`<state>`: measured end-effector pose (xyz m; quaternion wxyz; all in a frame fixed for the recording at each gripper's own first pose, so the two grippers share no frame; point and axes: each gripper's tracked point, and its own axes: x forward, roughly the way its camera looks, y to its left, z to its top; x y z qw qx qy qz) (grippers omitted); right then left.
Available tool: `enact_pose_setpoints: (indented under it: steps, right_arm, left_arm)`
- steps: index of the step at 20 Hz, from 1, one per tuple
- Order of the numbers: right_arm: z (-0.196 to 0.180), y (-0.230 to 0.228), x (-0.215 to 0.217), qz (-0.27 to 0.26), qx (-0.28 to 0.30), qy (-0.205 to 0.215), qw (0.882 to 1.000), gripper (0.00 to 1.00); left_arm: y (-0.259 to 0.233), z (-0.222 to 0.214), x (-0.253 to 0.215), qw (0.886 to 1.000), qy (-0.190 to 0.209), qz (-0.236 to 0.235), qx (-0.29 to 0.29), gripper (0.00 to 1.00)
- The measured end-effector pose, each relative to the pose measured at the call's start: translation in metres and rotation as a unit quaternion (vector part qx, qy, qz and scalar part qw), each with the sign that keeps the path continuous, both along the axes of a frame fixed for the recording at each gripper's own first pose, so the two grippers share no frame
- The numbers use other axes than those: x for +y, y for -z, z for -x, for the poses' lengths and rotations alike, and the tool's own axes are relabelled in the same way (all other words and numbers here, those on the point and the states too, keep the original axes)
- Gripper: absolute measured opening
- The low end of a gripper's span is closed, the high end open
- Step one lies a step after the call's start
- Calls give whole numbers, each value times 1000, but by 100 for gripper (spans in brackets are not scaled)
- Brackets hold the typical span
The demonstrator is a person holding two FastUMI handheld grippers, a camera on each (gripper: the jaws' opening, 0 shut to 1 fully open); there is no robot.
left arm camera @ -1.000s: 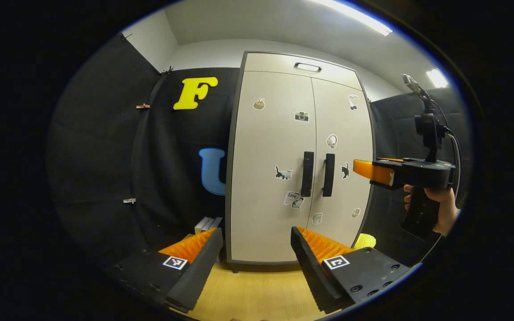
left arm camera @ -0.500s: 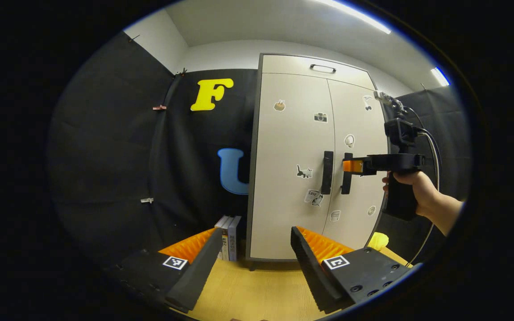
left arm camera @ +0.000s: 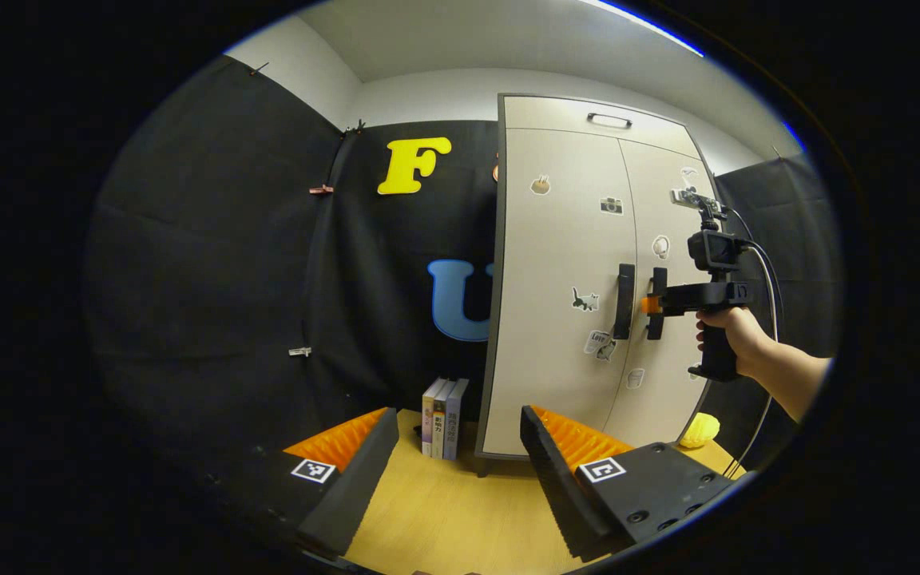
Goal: Open the right door of the double-door shoe cabinet with the right hand, and open the left door with the left hand.
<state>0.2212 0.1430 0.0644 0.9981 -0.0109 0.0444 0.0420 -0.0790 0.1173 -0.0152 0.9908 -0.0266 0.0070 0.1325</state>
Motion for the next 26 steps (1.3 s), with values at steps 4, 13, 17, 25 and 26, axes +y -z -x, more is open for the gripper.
enact_pose_setpoints:
  steps: [4,13,17,25,26]
  right_arm:
    - [2,-2,6,-4,-2,-5,1000,37]
    - [3,0,7,-26,23,-31,999,16]
    - [11,-2,6,-18,27,-47,998,16]
    - [44,-9,-8,-28,34,-106,993,16]
    - [47,-10,-11,-30,34,-110,993,16]
  left_arm:
    - [-2,9,9,1000,-20,-2,2,95]
    - [-9,38,11,999,-38,-9,-6,95]
    - [-12,45,4,999,-35,-13,-4,95]
    - [-17,23,-34,1000,-3,-17,-6,95]
    - [-17,18,-39,1000,1,-17,-5,95]
